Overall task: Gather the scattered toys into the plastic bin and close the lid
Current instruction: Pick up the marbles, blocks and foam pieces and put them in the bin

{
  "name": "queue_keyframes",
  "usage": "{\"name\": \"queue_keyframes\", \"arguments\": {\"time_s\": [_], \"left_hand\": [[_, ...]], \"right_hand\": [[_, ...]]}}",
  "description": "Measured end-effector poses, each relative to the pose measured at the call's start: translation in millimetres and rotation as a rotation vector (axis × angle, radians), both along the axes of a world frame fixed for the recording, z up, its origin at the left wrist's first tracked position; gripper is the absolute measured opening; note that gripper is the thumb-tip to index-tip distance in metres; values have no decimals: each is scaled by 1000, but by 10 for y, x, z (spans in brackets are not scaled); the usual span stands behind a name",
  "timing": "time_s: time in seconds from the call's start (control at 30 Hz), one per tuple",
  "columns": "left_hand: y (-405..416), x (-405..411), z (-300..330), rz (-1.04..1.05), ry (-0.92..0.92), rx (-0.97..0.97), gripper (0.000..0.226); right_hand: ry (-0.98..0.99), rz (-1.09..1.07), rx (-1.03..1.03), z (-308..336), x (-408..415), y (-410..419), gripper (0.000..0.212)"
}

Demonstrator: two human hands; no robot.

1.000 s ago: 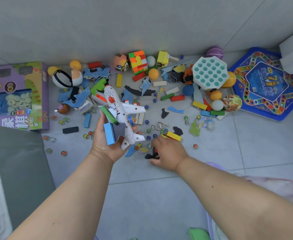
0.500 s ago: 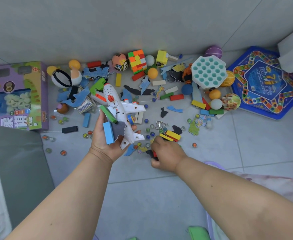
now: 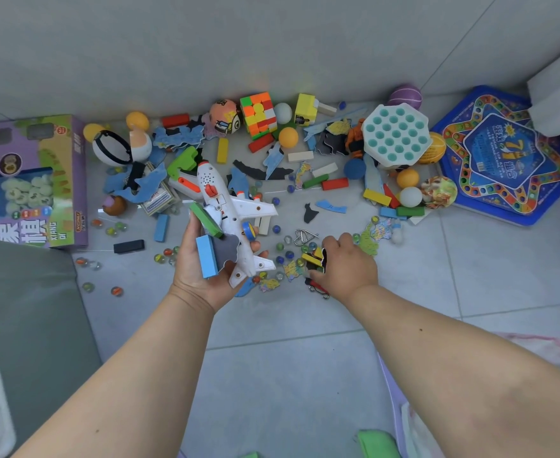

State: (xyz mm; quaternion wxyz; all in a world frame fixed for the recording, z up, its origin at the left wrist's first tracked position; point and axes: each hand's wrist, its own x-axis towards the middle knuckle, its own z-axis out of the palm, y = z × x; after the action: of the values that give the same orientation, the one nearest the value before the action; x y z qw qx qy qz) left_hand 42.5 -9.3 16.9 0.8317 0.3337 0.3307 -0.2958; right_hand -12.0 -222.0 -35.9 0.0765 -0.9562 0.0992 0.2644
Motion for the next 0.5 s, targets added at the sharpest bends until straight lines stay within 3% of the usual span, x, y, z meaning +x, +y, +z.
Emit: {"name": "queue_keyframes", "arguments": {"time_s": [0.23,0.5], "left_hand": [[11,9,-48,-4,-6,-19,65],[12,-8,-7,-9,1,-7,65]], "right_hand": [[-33,-34,105,7,170,-62,39],[-118,-440,254,74,186,-242,28]]}}
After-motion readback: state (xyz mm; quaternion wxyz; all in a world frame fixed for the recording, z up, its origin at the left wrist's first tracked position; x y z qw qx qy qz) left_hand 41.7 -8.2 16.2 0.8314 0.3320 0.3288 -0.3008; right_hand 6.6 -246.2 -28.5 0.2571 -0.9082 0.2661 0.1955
